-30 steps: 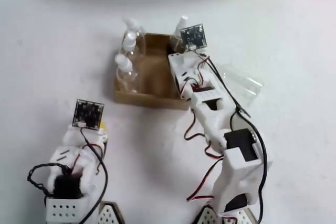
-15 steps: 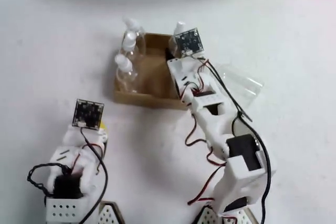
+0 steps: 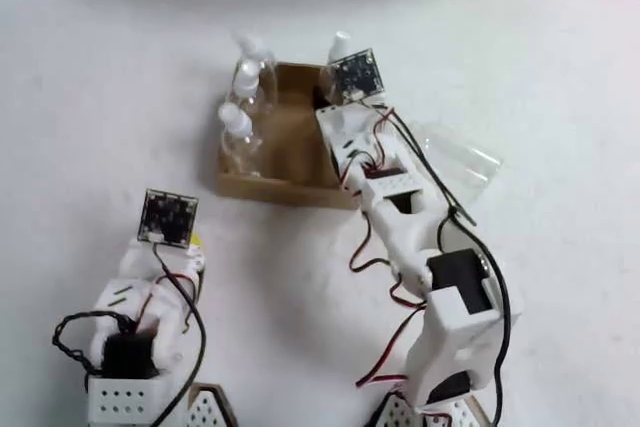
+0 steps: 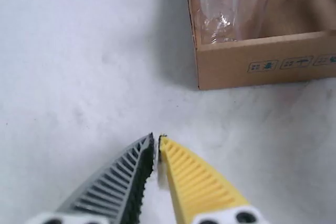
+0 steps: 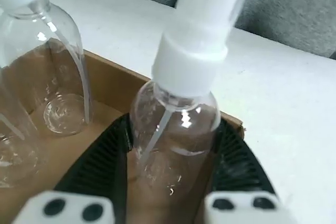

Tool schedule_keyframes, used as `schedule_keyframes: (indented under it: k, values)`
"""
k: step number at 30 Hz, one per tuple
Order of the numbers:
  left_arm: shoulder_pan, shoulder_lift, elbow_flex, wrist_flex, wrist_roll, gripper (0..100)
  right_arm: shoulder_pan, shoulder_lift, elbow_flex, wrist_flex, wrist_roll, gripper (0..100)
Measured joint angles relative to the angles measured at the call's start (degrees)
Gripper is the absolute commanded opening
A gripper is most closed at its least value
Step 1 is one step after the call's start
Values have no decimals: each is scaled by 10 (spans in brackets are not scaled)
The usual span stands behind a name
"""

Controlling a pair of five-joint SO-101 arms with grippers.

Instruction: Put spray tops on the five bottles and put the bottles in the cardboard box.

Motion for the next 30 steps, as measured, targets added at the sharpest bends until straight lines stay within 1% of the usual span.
schedule_keyframes:
  k: [3,30]
  values:
    - [0,0,0,0,0,28,-5,0,7,2,0,196]
    - [-1,0,0,0,0,28,-11,14,20,6,6,198]
